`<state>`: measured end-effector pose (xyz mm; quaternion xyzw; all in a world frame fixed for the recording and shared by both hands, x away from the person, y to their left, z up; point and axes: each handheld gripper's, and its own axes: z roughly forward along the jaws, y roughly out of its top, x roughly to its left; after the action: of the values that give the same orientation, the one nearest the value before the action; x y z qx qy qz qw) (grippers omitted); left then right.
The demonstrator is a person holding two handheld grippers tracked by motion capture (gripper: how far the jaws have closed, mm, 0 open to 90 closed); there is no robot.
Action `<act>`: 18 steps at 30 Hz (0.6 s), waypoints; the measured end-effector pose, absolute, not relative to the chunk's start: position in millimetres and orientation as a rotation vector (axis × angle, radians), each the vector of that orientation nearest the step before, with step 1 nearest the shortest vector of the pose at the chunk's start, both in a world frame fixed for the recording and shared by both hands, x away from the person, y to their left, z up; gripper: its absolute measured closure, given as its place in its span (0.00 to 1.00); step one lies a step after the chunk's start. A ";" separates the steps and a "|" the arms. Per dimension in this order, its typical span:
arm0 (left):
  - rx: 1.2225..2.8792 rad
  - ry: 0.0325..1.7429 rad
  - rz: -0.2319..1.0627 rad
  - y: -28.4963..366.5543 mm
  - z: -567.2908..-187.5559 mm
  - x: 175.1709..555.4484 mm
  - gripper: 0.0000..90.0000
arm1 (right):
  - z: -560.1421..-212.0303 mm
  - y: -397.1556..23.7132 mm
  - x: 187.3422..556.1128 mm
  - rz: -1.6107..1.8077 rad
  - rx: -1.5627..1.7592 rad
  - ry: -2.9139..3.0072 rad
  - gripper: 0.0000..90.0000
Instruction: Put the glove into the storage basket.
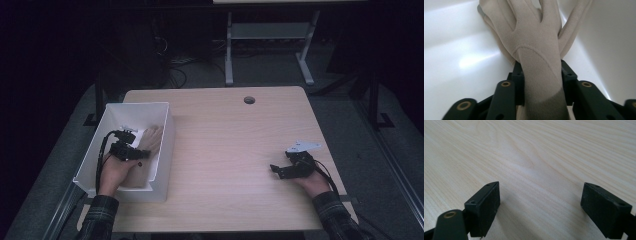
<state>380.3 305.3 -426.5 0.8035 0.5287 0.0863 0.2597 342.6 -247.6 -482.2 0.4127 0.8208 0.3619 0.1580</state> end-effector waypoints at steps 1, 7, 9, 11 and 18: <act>2.183 1.438 0.239 305.1 -427.5 380.5 0.67 | -482.2 -247.5 342.5 1.035 1.182 2.348 0.17; 2.150 1.458 0.276 307.3 -427.0 380.9 0.36 | -482.2 -247.5 342.5 1.035 1.182 2.348 0.17; 2.144 1.449 0.285 308.7 -422.9 381.2 0.29 | -482.2 -247.5 342.5 1.035 1.182 2.348 0.17; 2.128 1.432 0.300 309.3 -415.2 381.0 0.25 | -482.2 -247.4 342.4 1.035 1.183 2.347 0.17; 2.075 1.363 0.339 307.7 -376.8 380.0 0.21 | -482.3 -247.6 342.8 1.036 1.175 2.346 0.17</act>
<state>380.0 307.7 -376.8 0.7867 0.5167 0.1283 0.3127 342.8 -247.6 -482.3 0.4113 0.8210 0.3625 0.1597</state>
